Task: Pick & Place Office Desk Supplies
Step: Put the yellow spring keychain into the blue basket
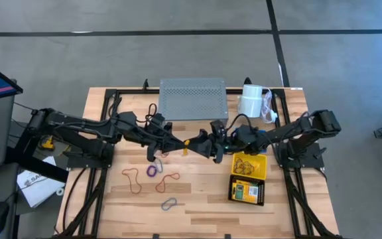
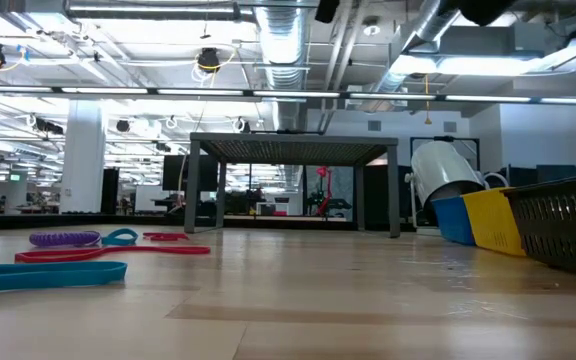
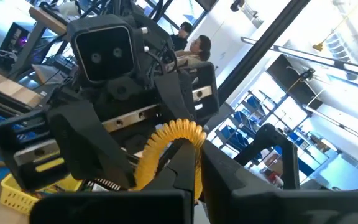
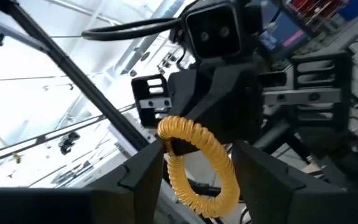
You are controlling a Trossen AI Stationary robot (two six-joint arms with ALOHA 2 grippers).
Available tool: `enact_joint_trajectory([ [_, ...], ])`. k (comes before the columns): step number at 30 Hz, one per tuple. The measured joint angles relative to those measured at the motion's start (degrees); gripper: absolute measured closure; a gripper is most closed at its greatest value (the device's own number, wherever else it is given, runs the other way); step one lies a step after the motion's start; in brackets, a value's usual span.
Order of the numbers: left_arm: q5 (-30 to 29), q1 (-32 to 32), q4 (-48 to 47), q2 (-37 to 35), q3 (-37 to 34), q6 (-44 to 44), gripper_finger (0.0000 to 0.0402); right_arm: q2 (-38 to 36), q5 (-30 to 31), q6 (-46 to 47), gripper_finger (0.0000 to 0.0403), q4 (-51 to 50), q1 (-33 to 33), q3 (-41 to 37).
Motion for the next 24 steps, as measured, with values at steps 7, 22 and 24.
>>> enact_joint_trajectory([
  [7,1.61,0.0,0.38,-0.04,-0.02,0.0,0.0399,1.09,-1.43,0.9,0.0243,0.33,0.11,0.86],
  [22,3.27,0.02,4.78,-0.06,0.0,-0.14,0.0398,1.19,-0.92,-2.11,0.0384,0.11,0.82,0.78],
  [24,3.36,0.02,4.5,-0.04,0.0,-0.24,0.0398,1.19,-0.89,-2.56,0.0386,0.14,0.96,0.78],
])
